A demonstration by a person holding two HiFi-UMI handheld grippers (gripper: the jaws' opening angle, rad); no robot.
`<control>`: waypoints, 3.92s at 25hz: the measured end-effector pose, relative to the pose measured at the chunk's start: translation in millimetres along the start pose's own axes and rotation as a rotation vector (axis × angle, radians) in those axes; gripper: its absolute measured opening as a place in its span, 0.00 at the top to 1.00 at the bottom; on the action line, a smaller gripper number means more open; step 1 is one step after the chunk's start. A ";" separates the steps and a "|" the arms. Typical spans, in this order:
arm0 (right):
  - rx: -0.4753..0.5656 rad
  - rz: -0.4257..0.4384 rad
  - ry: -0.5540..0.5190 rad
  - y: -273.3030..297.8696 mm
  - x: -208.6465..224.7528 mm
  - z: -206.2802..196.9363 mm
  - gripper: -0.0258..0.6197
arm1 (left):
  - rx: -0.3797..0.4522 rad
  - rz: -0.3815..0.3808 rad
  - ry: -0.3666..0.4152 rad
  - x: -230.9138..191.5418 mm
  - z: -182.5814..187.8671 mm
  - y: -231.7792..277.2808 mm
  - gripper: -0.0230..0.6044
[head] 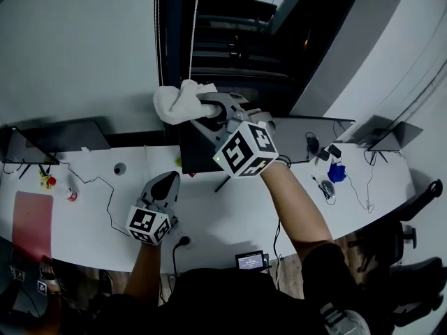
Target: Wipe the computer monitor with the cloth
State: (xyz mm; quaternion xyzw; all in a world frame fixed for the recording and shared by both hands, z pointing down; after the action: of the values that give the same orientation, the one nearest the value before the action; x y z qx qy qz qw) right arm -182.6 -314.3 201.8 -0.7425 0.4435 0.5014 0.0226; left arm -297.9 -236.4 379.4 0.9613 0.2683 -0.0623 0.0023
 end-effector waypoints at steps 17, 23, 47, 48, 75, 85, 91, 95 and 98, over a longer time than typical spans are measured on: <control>-0.065 0.016 0.075 -19.6 -5.9 -45.8 0.77 | -0.040 -0.080 0.040 35.7 -15.7 14.9 0.96; -0.066 -0.009 0.109 -50.2 1.3 -79.2 0.77 | -0.062 -0.100 0.074 64.1 -18.8 36.3 0.96; -0.003 -0.057 0.157 -171.5 15.2 -206.1 0.77 | -0.136 -0.114 0.138 212.0 -27.8 112.8 0.96; -0.004 -0.061 0.159 -176.2 15.7 -211.2 0.77 | -0.136 -0.117 0.141 216.8 -27.8 115.6 0.96; -0.024 -0.199 0.205 -296.8 27.0 -341.4 0.77 | -0.182 -0.165 0.177 329.9 -48.3 179.5 0.96; -0.005 -0.275 0.277 -327.8 31.1 -379.8 0.77 | -0.213 -0.174 0.197 340.9 -53.7 192.1 0.96; 0.096 -0.326 0.407 -337.1 31.8 -395.0 0.77 | -0.216 -0.172 0.175 339.8 -57.1 191.7 0.96; 0.137 -0.375 0.457 -344.6 30.5 -403.0 0.77 | -0.233 -0.174 0.176 338.4 -59.6 190.4 0.96; 0.154 -0.420 0.496 -352.4 30.7 -411.3 0.77 | -0.232 -0.169 0.124 336.2 -61.6 187.8 0.96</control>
State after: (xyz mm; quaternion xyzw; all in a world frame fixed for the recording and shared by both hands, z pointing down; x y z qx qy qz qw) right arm 358.8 -317.2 237.5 -0.9134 0.3092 0.2546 0.0728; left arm 91.6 -221.4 394.4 0.9305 0.3534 0.0287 0.0915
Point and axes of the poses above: the fingertips, and each gripper's own axes: y forward along the fingers, x to its right, z out of its top, the point moved 6 cm from there along -y, backward along the fingers, and after that the axes turned 9 degrees about z, right-handed, at the moved point
